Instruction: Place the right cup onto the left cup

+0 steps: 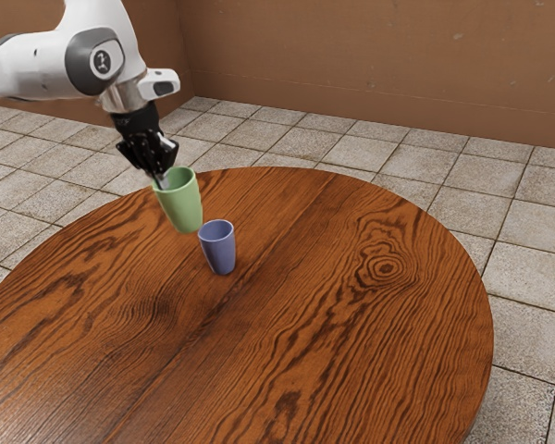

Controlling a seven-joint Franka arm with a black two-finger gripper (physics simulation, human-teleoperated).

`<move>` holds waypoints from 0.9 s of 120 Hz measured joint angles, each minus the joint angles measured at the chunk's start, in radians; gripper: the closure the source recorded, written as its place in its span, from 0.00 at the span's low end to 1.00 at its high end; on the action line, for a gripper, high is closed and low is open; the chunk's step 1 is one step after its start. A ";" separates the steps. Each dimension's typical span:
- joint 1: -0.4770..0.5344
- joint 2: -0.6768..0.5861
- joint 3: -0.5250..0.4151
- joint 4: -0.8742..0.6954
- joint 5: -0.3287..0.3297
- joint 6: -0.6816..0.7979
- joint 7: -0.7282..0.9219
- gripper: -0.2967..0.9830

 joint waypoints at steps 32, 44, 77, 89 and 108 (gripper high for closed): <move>0.035 0.159 0.001 0.216 -0.005 -0.081 0.013 0.85; 0.045 0.220 0.002 0.265 -0.013 -0.096 0.017 0.85; 0.066 0.359 0.010 0.416 -0.037 -0.108 0.025 0.85; 0.077 0.391 0.010 0.443 -0.044 -0.104 0.027 0.85; 0.084 0.442 0.010 0.474 -0.058 -0.092 0.029 0.85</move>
